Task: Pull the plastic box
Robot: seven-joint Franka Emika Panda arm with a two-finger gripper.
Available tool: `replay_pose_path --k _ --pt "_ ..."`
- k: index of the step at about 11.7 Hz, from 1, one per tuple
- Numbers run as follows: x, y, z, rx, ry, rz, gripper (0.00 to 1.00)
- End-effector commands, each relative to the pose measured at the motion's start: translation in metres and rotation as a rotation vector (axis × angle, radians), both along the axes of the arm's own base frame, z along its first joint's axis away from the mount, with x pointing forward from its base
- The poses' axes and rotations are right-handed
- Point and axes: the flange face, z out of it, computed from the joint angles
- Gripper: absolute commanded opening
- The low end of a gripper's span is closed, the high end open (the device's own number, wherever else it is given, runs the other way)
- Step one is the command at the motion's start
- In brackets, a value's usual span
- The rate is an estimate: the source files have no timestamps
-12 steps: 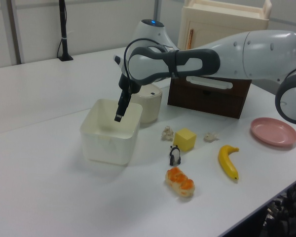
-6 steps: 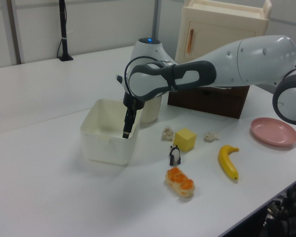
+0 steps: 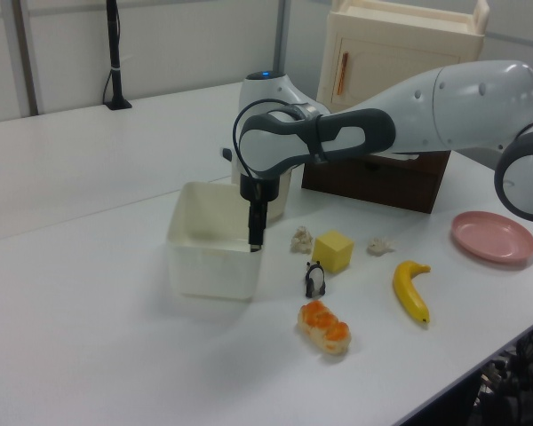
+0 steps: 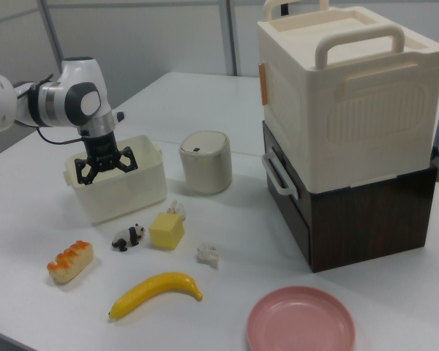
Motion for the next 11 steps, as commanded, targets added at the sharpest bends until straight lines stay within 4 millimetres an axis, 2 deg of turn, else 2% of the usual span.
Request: replay_pose_path --k 1,4,6,8,10,11 --pt "-0.018 -0.021 0.021 -0.081 0.066 0.011 1.0" --pt "-0.02 -0.036 0.02 -0.12 0.08 0.006 1.0" --pt "-0.022 -0.039 0.015 -0.147 0.09 0.013 1.0" --pt "-0.02 -0.035 0.019 -0.142 0.069 -0.026 1.0" --pt "-0.013 -0.023 0.035 -0.124 0.004 -0.151 1.0" --pt "-0.009 -0.021 0.05 -0.114 -0.039 -0.273 1.0"
